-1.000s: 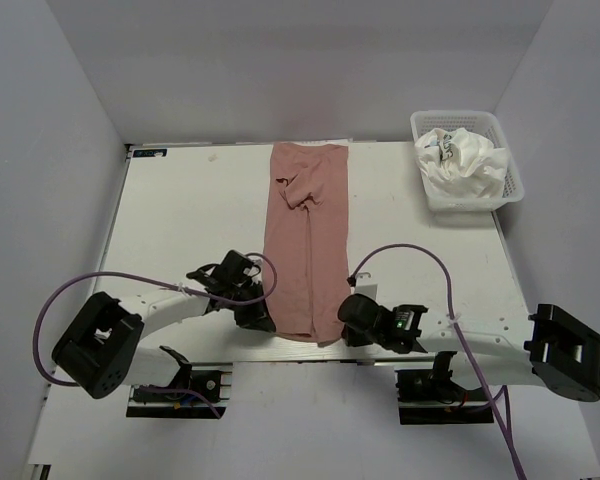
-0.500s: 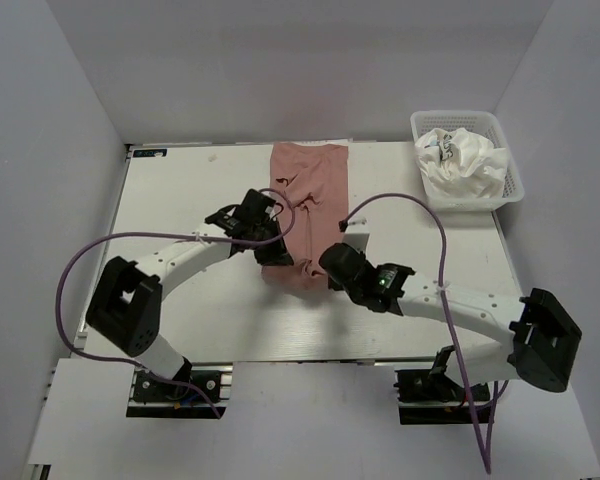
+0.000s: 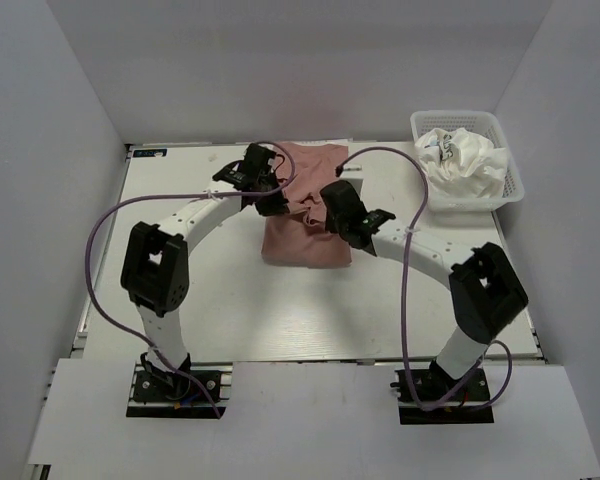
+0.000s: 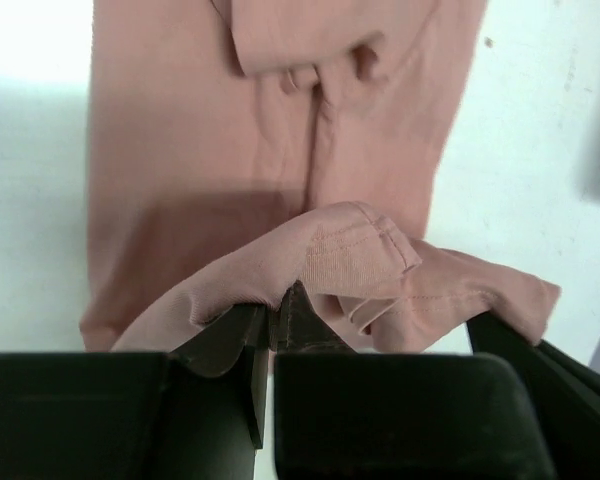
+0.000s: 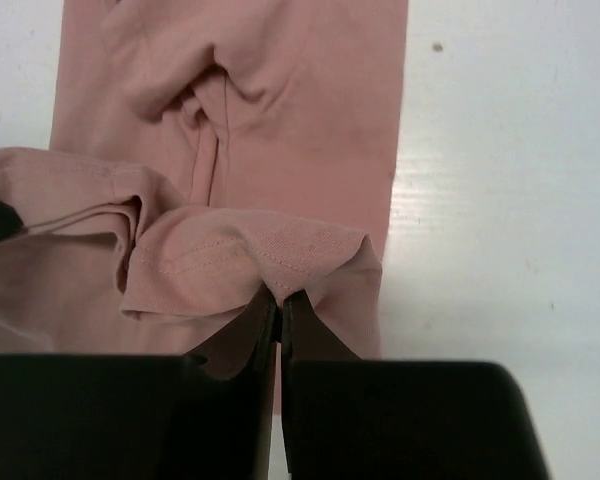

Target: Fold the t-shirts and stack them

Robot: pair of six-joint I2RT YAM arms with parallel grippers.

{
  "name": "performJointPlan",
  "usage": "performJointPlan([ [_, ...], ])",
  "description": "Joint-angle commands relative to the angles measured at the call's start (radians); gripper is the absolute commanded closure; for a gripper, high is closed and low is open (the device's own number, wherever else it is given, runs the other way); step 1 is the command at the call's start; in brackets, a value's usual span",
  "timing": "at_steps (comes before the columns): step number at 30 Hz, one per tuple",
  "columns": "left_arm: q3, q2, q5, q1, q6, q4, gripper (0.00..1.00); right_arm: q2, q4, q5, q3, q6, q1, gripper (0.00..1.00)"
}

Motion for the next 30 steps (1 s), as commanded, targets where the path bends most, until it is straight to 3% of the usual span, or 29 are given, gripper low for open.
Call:
performJointPlan([
  [1,0.065,0.046,-0.008,0.029,0.042,-0.001,1.00,0.068,0.055,-0.061,0.094,-0.054,-0.046,1.00],
  [6,0.107,0.107,0.005,0.052,0.053,0.035,1.00,0.167,0.050,-0.101,0.161,-0.048,-0.098,1.00],
  [9,0.128,0.139,0.005,0.070,0.053,0.066,0.94,0.218,0.059,-0.136,0.200,-0.056,-0.124,0.98],
  [11,0.138,0.162,0.032,0.082,0.084,0.139,0.66,0.266,0.060,-0.156,0.252,-0.050,-0.151,0.87],
  [12,0.180,0.177,0.090,0.092,0.117,0.144,0.13,0.275,0.057,-0.165,0.266,-0.048,-0.155,0.68],
  [13,0.217,0.196,0.119,0.092,0.136,0.115,0.00,0.293,0.043,-0.179,0.307,-0.050,-0.159,0.60],
  [15,0.301,0.225,0.140,0.101,0.166,0.049,0.00,0.292,0.026,-0.211,0.323,-0.073,-0.162,0.42],
  [17,0.280,0.196,0.115,0.101,0.190,0.034,0.00,0.254,0.047,-0.254,0.285,-0.088,-0.159,0.38],
  [22,-0.006,-0.052,0.048,0.101,0.190,0.110,0.00,0.113,0.211,-0.412,0.073,-0.085,-0.153,0.11],
  [24,-0.135,-0.121,0.048,0.101,0.190,0.152,0.00,0.086,0.233,-0.521,0.021,-0.087,-0.150,0.09],
  [30,-0.379,-0.227,0.124,0.092,0.189,0.210,0.00,-0.018,0.208,-0.515,-0.143,0.001,-0.149,0.09],
])
